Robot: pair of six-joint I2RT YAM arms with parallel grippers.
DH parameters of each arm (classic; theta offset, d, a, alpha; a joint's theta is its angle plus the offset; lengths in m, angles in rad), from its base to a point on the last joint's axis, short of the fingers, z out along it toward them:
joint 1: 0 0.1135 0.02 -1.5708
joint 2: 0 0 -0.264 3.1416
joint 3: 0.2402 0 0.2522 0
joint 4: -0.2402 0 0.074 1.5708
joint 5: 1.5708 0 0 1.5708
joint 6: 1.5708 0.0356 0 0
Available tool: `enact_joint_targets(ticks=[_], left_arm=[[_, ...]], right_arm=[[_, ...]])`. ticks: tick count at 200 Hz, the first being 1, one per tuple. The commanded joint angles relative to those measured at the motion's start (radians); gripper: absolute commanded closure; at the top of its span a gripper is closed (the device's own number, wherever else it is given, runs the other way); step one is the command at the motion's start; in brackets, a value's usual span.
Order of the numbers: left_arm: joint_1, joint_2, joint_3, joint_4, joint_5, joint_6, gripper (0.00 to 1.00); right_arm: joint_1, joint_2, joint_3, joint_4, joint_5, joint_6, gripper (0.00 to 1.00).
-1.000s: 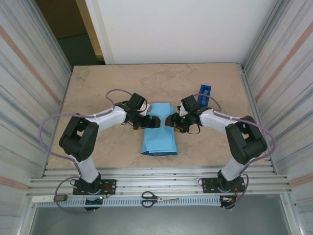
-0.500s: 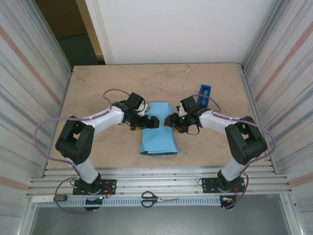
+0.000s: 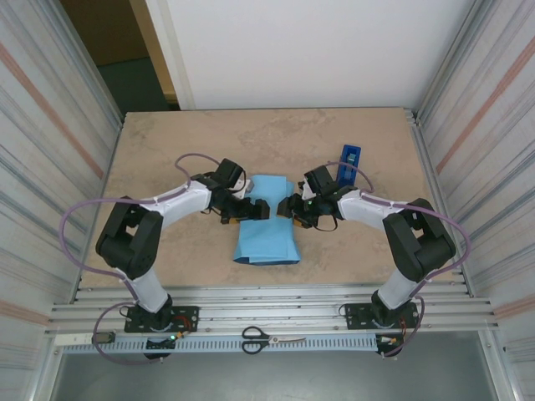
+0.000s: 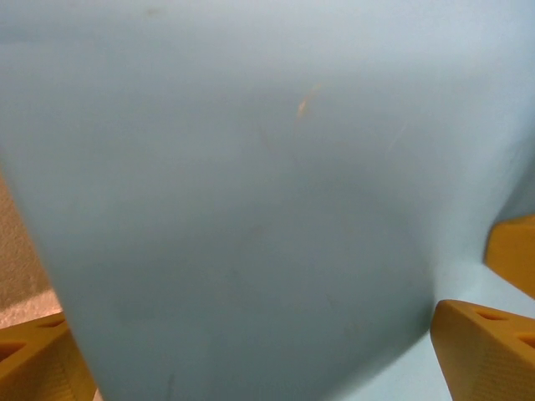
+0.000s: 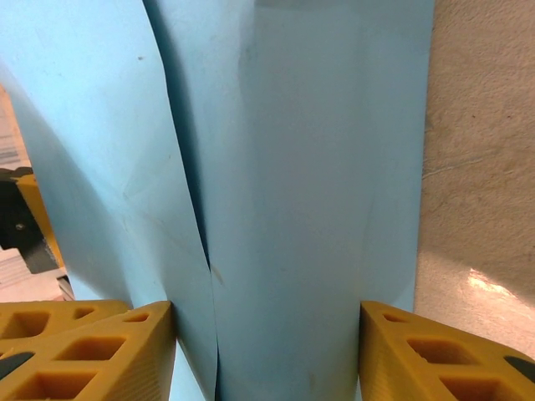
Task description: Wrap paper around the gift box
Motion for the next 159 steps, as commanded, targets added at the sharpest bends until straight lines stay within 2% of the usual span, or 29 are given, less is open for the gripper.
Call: enact_joint_targets(ticks=[1,15,28,56,91,119,141,159], left_arm=[[0.002,0.015,-0.034,-0.032,-0.015,0.021,0.04],[0.002,0.014,-0.058,-0.011,-0.007,0.005,0.06],[0.002,0.011,-0.077,0.009,-0.002,-0.013,0.07],[0.002,0.006,-0.107,0.032,-0.002,-0.036,0.09],[0.001,0.008,-0.123,0.041,-0.010,-0.051,0.09],[-0.002,0.011,-0.120,0.051,-0.001,-0.055,0.09],[-0.007,0.015,-0.115,0.051,0.000,-0.057,0.09],[-0.009,0.020,-0.112,0.057,0.004,-0.064,0.09]], right_arm=[[0.018,0.034,-0.019,-0.066,0.054,0.017,0.45],[0.019,0.039,-0.007,-0.063,0.055,0.024,0.43],[0.025,0.040,0.004,-0.047,0.045,0.035,0.36],[0.036,0.013,0.040,-0.046,0.051,0.042,0.28],[0.021,-0.060,0.049,-0.074,0.078,0.044,0.24],[0.010,-0.100,0.031,-0.094,0.088,0.039,0.23],[0.004,-0.104,0.011,-0.072,0.062,0.046,0.30],[0.007,-0.089,0.007,-0.049,0.044,0.054,0.31]])
